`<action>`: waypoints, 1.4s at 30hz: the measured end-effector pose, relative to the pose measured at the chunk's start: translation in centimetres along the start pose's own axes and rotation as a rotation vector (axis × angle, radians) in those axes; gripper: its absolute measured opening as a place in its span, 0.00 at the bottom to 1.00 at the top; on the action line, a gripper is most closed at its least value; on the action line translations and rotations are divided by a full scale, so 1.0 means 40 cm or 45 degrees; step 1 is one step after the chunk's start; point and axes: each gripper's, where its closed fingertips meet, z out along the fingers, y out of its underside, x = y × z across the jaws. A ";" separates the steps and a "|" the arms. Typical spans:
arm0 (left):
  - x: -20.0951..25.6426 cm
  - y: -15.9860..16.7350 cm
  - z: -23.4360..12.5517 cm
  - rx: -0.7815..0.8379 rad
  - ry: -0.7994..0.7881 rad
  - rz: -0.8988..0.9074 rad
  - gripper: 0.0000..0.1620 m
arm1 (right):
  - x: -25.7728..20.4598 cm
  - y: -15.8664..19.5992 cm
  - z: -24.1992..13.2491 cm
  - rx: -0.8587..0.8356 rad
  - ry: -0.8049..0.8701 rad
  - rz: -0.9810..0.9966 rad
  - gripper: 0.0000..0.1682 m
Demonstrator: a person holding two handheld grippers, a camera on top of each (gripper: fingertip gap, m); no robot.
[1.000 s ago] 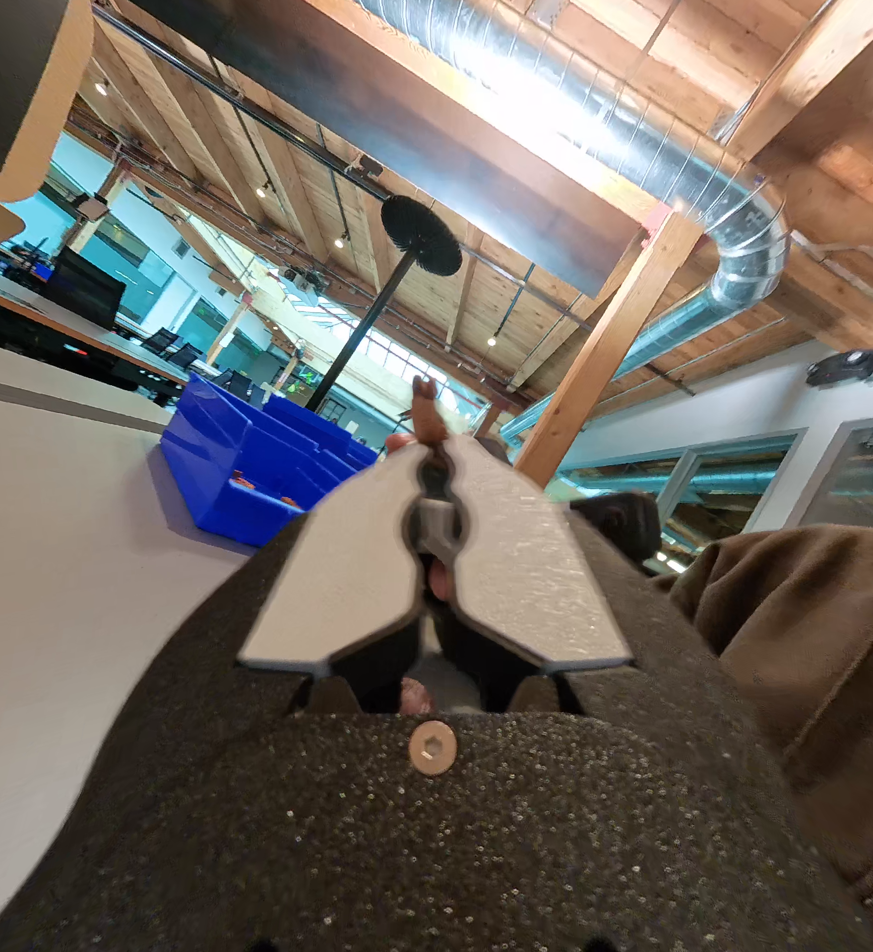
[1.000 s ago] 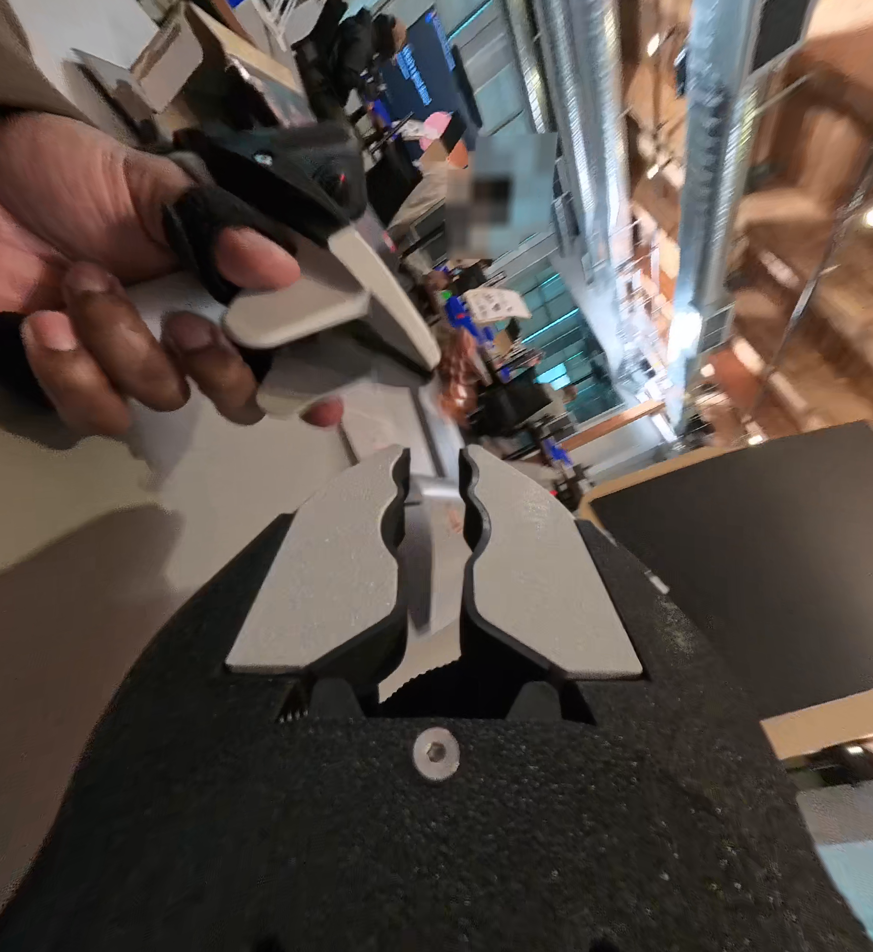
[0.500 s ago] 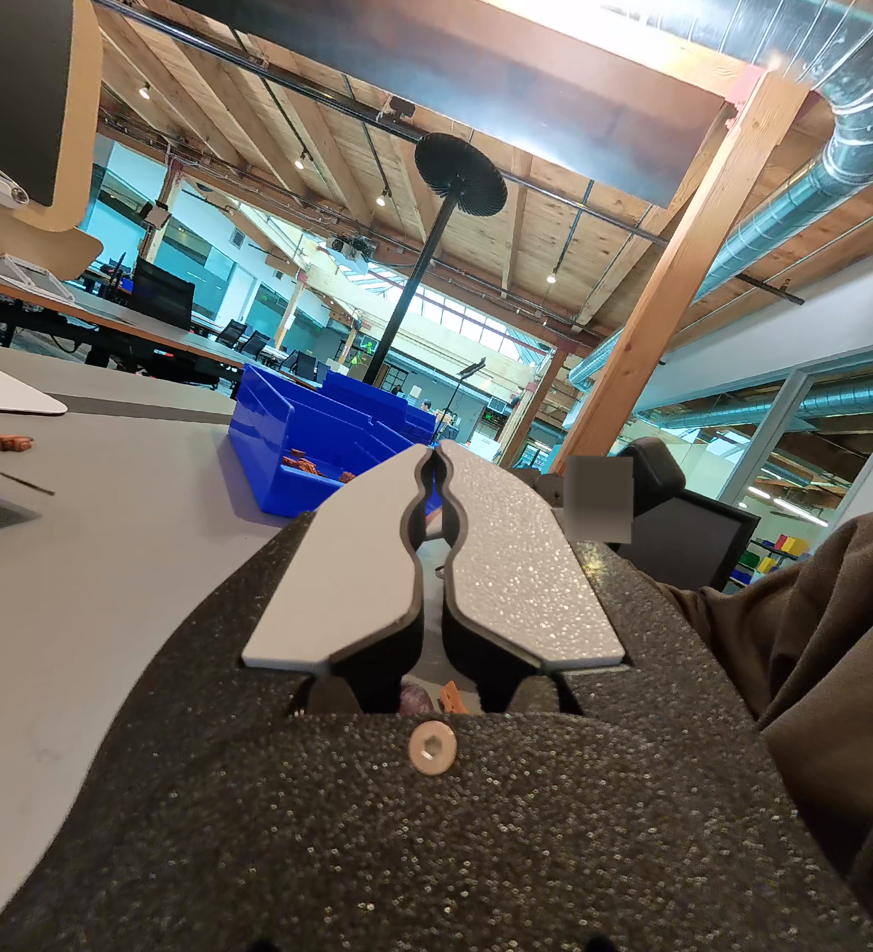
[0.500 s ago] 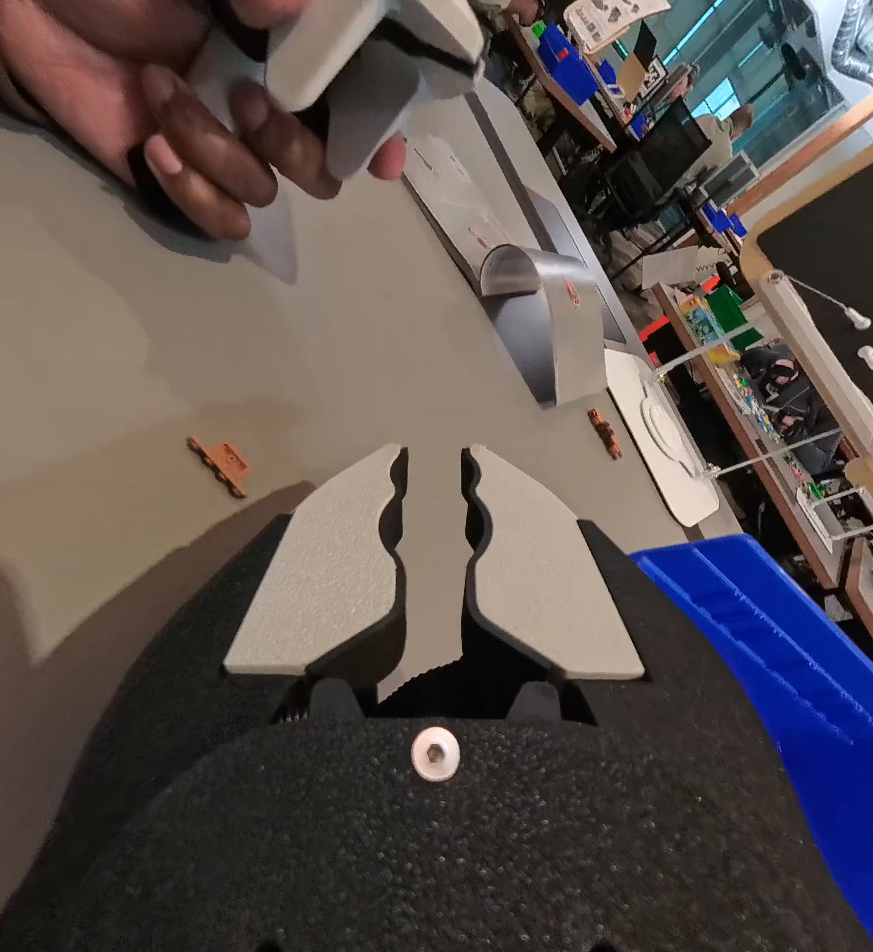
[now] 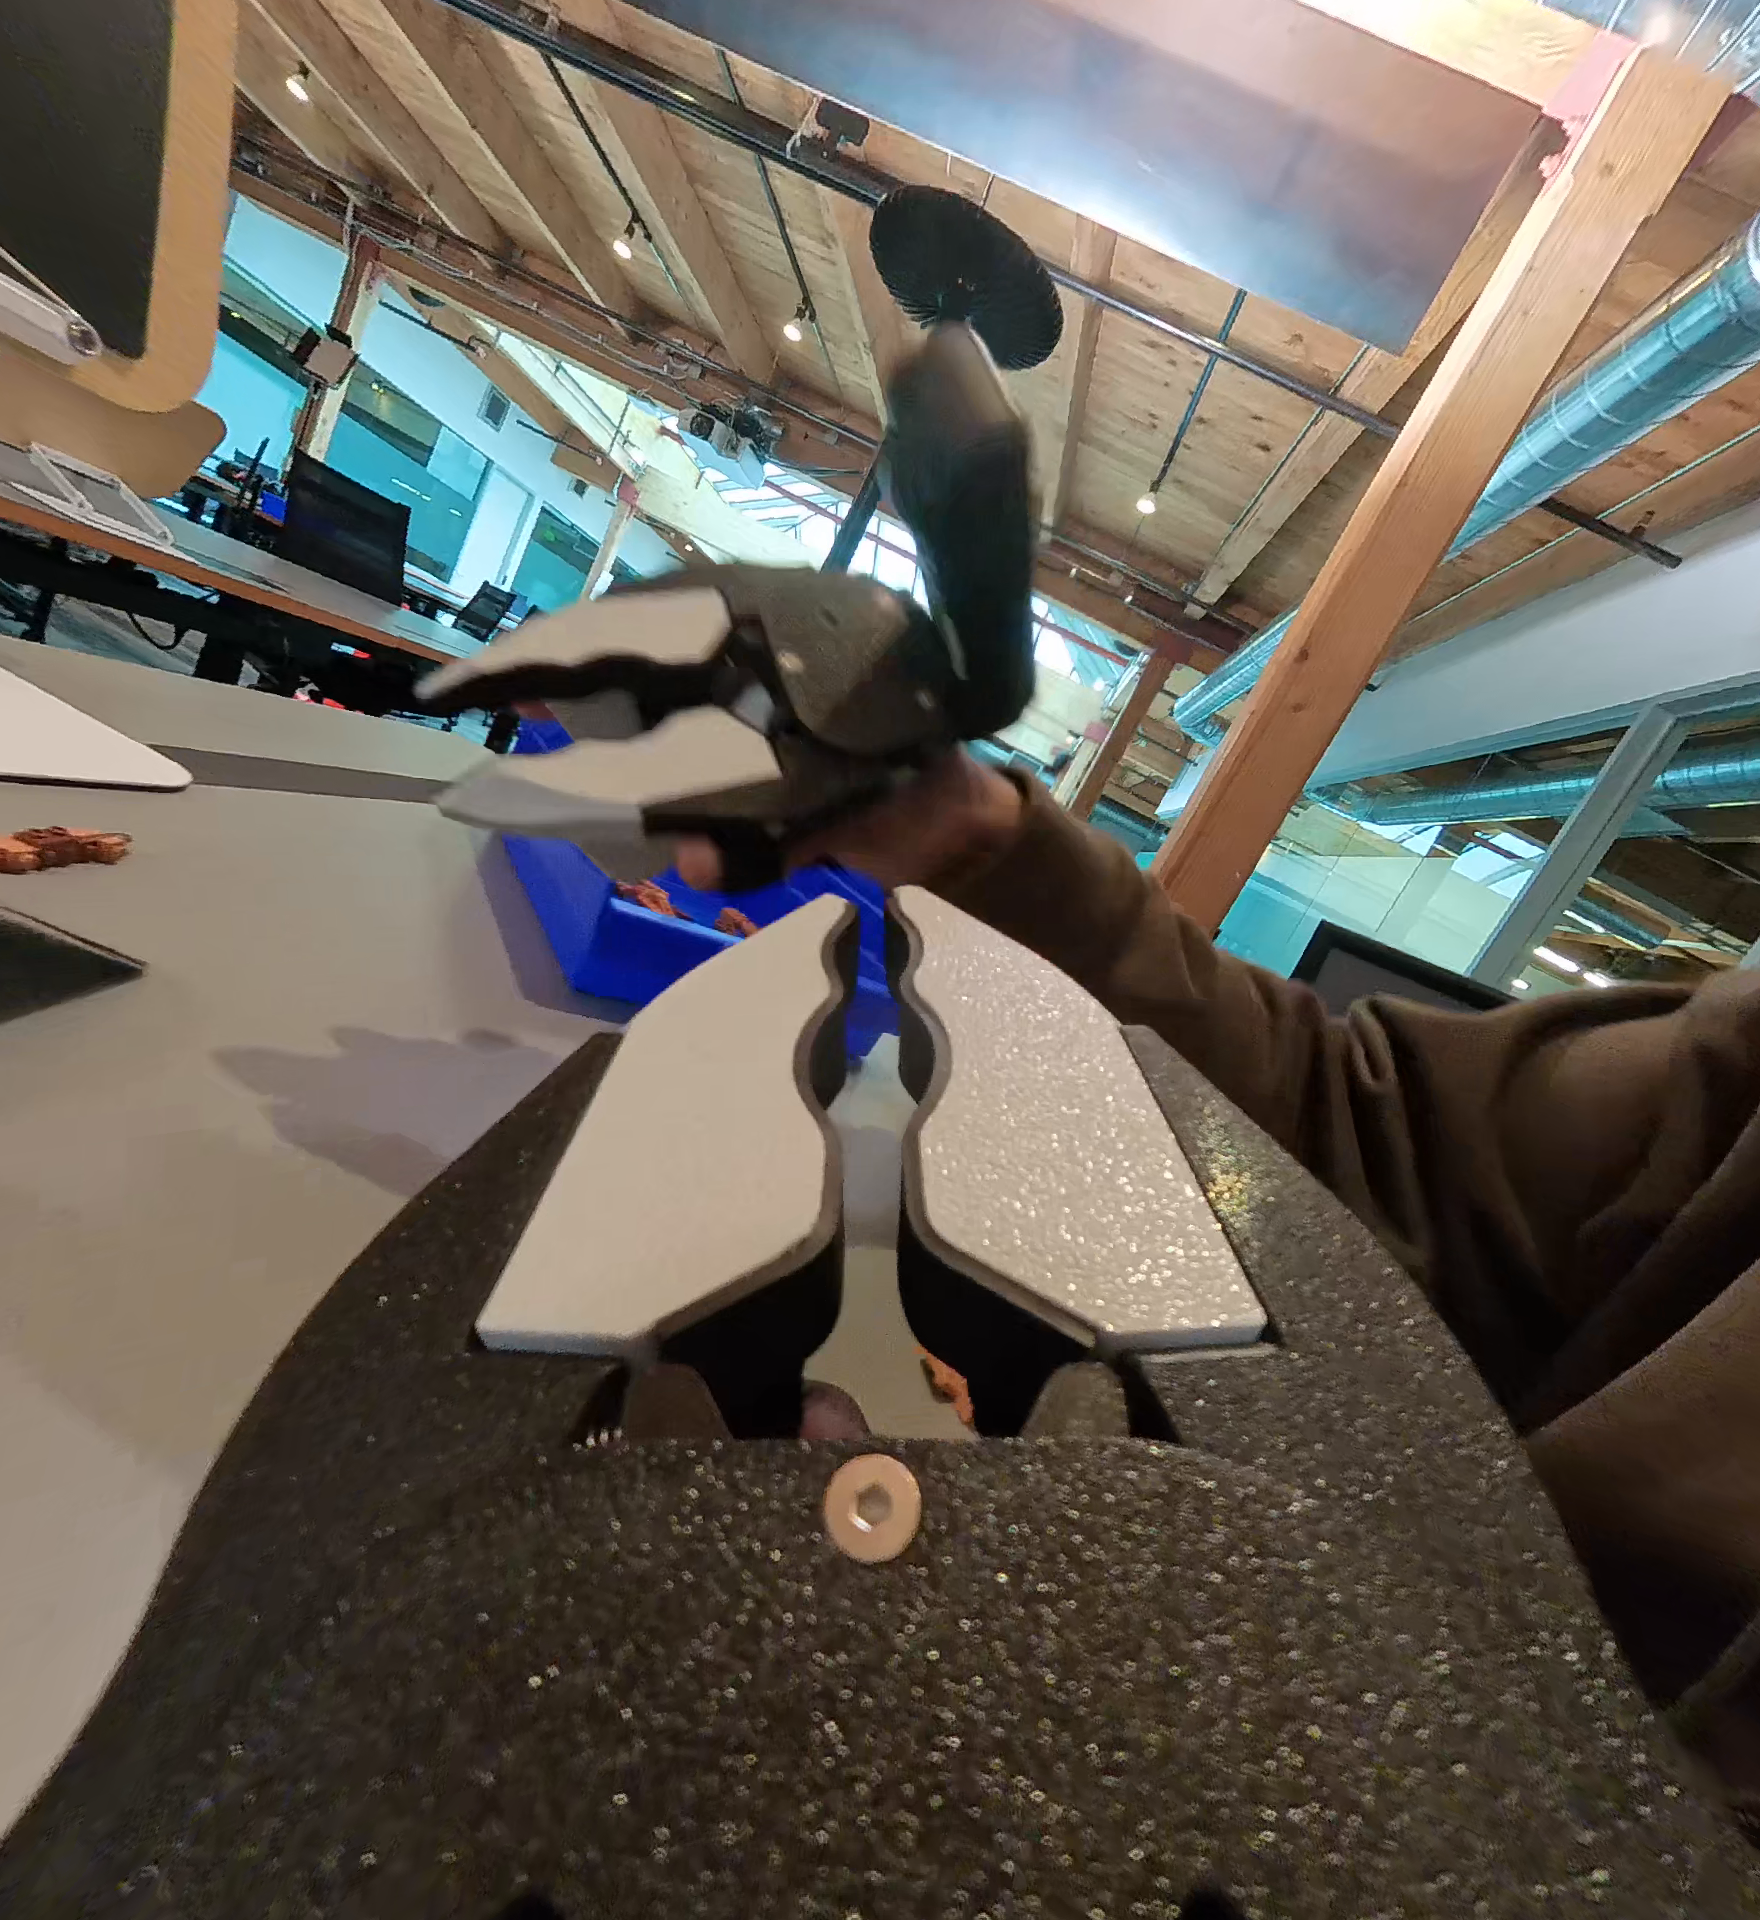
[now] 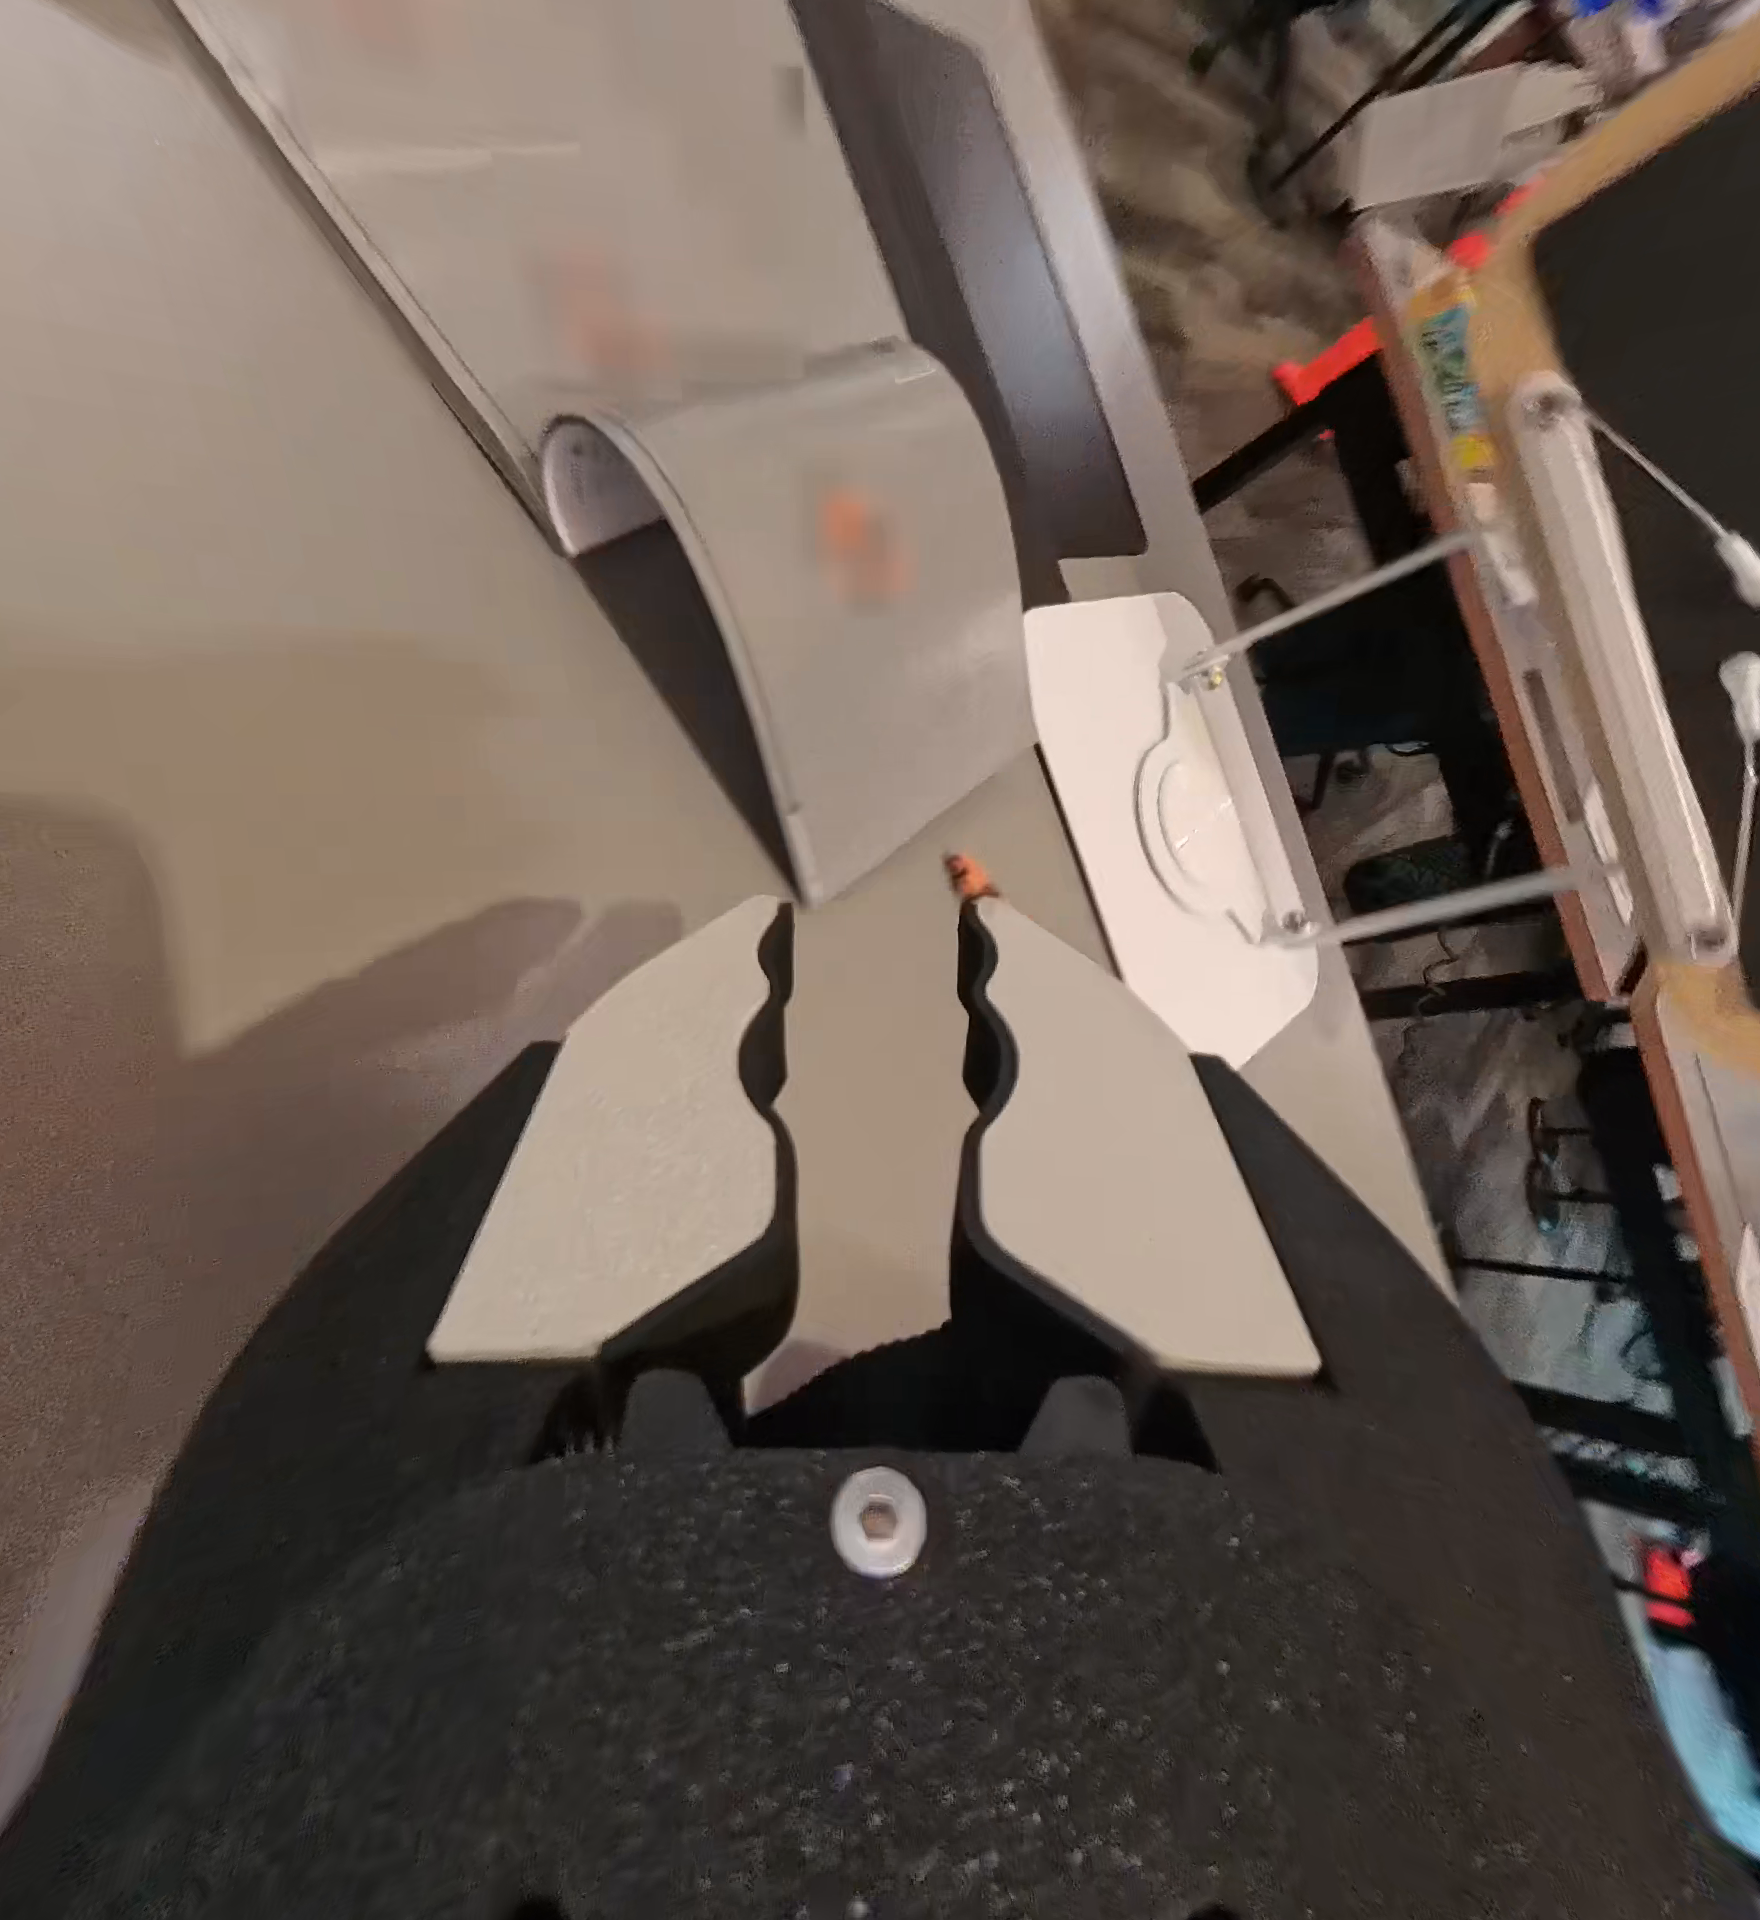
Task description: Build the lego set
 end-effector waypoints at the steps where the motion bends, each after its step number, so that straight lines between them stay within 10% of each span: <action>1: -0.008 -0.005 -0.008 -0.005 -0.012 0.009 0.03 | 0.021 -0.002 0.032 -0.053 -0.055 -0.074 0.18; 11: -0.058 -0.036 -0.044 -0.018 -0.112 0.035 0.03 | 0.144 0.223 0.311 -0.530 -0.490 -0.307 0.18; 25: -0.075 -0.048 -0.054 0.004 -0.131 0.021 0.03 | 0.091 0.218 0.317 -0.483 -0.741 -0.323 0.07; 42: -0.072 0.009 -0.010 -0.172 -0.041 -0.354 0.06 | -0.169 0.027 -0.090 -0.100 -0.742 -1.058 0.06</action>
